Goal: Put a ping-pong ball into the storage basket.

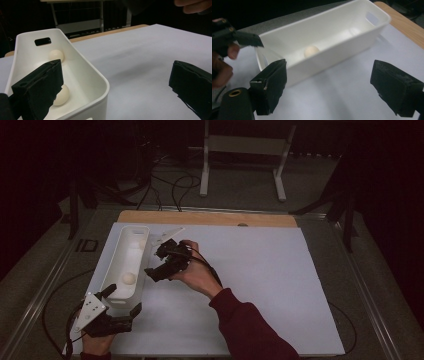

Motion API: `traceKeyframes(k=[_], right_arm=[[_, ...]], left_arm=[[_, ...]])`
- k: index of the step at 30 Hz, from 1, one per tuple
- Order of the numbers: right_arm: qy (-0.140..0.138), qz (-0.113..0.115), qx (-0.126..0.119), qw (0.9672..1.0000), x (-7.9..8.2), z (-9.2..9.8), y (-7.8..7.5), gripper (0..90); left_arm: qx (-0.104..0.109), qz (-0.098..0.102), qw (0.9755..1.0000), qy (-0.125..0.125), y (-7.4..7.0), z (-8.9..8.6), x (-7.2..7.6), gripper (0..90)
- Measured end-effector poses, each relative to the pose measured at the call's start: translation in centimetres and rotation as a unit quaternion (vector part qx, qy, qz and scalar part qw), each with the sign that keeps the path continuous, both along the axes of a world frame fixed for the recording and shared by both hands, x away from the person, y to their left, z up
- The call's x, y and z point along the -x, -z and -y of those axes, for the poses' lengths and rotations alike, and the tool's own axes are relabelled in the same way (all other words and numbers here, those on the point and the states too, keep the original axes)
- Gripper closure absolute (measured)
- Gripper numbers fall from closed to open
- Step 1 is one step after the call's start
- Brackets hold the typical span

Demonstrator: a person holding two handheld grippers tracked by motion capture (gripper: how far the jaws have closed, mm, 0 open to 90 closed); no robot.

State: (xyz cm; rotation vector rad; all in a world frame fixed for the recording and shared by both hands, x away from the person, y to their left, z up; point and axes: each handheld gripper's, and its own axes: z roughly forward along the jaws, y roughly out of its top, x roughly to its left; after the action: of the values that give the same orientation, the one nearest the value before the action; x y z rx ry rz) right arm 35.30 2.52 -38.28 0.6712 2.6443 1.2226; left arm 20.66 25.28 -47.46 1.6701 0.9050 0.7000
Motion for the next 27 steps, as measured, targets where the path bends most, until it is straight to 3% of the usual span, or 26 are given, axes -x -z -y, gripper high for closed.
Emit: traceKeyframes(k=[7, 10, 17, 22, 27], right_arm=[[0.028, 0.014, -0.004, 0.9995, 0.7, 4.2, 0.2, 12.8], [0.035, 0.013, -0.003, 0.9993, 0.9, 5.3, 0.3, 12.7], [0.064, 0.007, -0.005, 0.9979, 1.8, 9.7, 1.6, 12.7], [0.093, 0.016, 0.003, 0.9955, 2.2, 12.7, 2.1, 12.7], [0.121, 0.009, -0.002, 0.9926, 2.9, 16.2, 3.2, 12.8]], left_arm=[[-0.002, -0.001, 1.0000, -0.001, 0.0, 0.0, 0.0, 0.0], [-0.001, -0.002, 1.0000, -0.002, 0.0, 0.0, 0.0, 0.0], [-0.002, -0.003, 1.0000, -0.004, 0.0, 0.0, 0.0, 0.0], [-0.001, -0.005, 1.0000, -0.006, 0.1, -0.1, 0.0, 0.0], [0.000, -0.007, 0.9999, -0.007, 0.1, -0.1, -0.1, 0.0]])
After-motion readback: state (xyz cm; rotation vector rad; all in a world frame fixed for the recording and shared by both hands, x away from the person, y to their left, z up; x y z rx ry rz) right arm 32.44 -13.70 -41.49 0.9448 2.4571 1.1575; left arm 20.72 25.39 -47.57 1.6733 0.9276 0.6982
